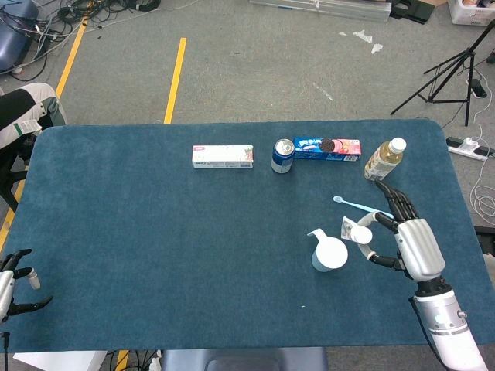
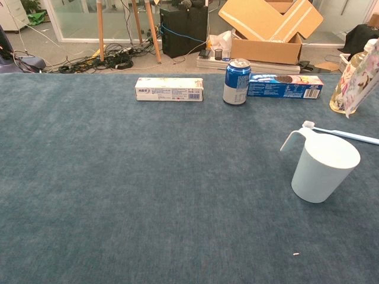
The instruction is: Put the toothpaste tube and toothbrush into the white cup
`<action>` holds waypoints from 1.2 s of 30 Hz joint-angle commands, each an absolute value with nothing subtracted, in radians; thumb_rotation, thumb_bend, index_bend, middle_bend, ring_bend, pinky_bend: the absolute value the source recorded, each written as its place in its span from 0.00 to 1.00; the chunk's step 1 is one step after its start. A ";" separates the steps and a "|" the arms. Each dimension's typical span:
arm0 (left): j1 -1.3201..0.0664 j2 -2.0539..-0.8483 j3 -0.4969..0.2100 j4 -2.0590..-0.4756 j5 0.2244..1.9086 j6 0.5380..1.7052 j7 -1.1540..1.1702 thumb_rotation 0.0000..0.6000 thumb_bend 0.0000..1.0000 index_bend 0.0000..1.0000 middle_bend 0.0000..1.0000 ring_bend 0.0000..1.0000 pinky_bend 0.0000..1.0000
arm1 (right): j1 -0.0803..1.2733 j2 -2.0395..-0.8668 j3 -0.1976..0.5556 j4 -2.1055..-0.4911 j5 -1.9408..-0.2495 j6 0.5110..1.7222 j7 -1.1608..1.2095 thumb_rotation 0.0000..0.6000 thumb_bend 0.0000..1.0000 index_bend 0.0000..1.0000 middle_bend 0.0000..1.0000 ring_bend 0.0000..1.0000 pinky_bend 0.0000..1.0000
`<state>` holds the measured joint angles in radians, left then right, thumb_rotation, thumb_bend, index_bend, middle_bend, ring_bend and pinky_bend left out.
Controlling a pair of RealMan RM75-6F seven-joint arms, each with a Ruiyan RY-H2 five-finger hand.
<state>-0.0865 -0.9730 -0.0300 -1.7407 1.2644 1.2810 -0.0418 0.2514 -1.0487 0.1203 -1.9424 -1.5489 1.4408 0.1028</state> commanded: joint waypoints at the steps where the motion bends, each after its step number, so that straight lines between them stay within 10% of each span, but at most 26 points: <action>1: -0.086 -0.972 -0.030 -1.741 1.265 1.282 -0.043 1.00 0.00 0.62 0.15 0.12 0.17 | 0.245 -1.029 0.099 -1.957 -1.573 1.425 0.128 1.00 0.26 0.65 0.02 0.00 0.08; 36: -0.084 -0.968 -0.031 -1.742 1.268 1.283 -0.053 1.00 0.00 0.62 0.15 0.12 0.17 | 0.303 -1.178 0.065 -1.829 -1.509 1.258 0.111 1.00 0.26 0.65 0.02 0.00 0.08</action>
<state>-0.0845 -0.9681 -0.0307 -1.7418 1.2675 1.2833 -0.0527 0.2998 -1.1705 0.0629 -1.8361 -1.5165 1.2636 0.1163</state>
